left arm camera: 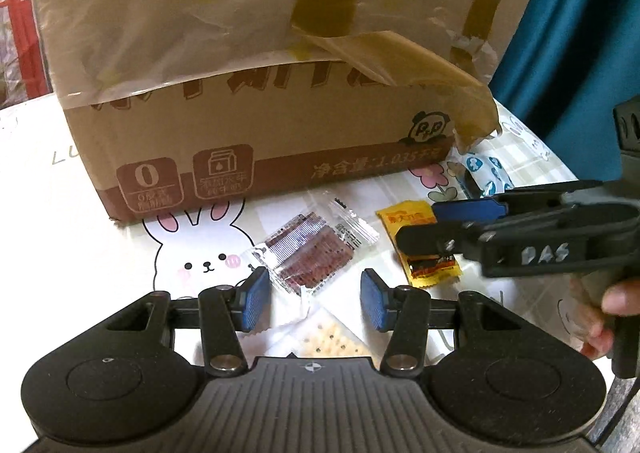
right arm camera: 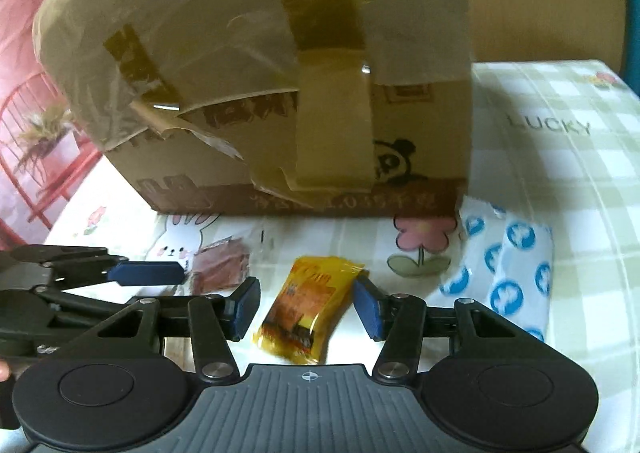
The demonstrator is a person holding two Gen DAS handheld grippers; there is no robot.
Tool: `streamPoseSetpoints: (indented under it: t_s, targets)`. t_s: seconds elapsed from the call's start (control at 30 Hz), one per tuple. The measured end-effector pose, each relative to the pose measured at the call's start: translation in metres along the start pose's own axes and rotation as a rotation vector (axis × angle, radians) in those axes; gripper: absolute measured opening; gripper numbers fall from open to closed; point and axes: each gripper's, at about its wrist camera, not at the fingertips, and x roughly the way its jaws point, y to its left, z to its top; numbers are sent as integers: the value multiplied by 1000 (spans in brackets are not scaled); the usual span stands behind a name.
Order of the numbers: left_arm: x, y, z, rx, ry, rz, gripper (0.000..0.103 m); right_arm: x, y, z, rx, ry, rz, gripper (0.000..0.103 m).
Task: Organize snacks
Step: 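Grasp the clear packet of red jerky with the left tool while the right tool holds the yellow packet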
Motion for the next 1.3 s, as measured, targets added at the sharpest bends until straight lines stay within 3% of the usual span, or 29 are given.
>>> streamPoseSetpoints:
  t_s: [0.17,0.27,0.5,0.63,0.83,1.3]
  targets:
    - [-2,1,1,-2,-16,33,52,4,25,-11,-166,-6,-94,50]
    - [-3,2,5,-4,-40,42,52,1,29,-19,-228,-16,-122,36]
    - [8,-3,25,34,-77,41,53,-8,14,-20,-187,-12,-91,32]
    - [25,1,32,35,-31,25,53,-12,7,-22,-170,-14,-79,32]
    - [18,0,23,52,-11,-13,54,-16,2,-22,-152,-17,-67,32]
    - [14,-21,8,137,34,0,60,-18,4,-26,-147,-24,-60,32]
